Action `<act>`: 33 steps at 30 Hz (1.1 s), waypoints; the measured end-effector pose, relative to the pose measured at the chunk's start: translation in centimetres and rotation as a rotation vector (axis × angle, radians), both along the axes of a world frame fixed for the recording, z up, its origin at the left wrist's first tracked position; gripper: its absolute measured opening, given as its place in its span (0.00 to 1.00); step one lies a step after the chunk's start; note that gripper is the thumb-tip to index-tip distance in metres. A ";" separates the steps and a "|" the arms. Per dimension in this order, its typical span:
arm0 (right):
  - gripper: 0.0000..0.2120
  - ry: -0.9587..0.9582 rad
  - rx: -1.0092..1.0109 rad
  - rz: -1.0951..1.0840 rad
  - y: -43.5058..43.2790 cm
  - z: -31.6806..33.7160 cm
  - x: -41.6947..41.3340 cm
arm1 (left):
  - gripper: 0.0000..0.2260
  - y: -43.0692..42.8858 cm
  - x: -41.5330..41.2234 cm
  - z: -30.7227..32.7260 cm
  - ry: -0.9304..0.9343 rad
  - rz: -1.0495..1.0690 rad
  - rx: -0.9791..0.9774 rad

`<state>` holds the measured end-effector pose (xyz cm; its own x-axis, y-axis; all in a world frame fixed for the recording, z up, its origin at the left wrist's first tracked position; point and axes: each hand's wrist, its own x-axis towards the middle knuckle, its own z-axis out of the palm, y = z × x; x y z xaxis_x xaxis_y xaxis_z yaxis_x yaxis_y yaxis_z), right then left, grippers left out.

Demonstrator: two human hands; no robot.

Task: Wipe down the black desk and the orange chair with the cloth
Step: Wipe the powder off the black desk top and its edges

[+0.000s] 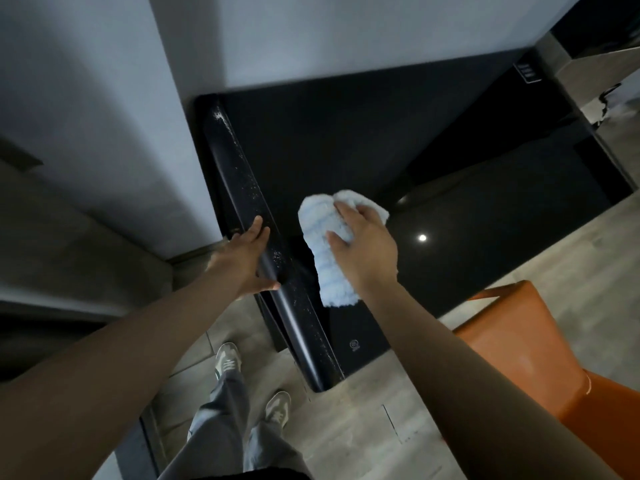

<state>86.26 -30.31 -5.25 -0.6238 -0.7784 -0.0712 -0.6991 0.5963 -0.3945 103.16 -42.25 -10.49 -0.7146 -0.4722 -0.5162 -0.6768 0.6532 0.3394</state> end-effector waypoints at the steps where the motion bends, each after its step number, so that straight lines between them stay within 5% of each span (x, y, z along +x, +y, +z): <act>1: 0.25 0.016 0.021 0.010 -1.9 -0.4 -0.1 | 0.50 -0.1 0.1 -0.2 0.008 0.010 0.024; 12: 0.22 0.175 0.323 0.239 -11.4 -4.3 0.1 | 0.52 -0.8 0.5 -1.7 0.024 -0.019 -0.001; 33: 0.26 0.035 0.346 0.206 11.4 -5.1 3.6 | 0.53 0.5 -0.8 -0.4 -0.077 0.005 -0.075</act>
<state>89.84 -18.90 -10.31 -0.4643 -0.8209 -0.3325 -0.8273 0.5360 -0.1682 102.36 -41.76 -10.89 -0.6718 -0.5150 -0.5324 -0.7023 0.6713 0.2369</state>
